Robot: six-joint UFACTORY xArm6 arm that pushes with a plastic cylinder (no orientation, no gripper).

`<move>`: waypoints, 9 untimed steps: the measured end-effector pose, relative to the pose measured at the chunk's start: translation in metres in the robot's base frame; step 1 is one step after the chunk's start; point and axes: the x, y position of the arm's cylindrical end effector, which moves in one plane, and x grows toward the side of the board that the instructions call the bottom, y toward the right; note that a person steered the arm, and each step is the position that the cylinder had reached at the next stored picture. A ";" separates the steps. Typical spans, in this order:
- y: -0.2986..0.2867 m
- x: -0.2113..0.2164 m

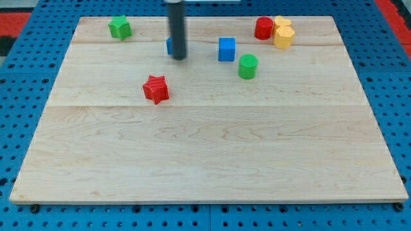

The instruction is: Move the green star to the left of the red circle

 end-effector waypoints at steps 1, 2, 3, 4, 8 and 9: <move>-0.109 -0.034; -0.106 -0.098; -0.073 -0.109; -0.071 -0.108; 0.090 -0.134; 0.118 -0.123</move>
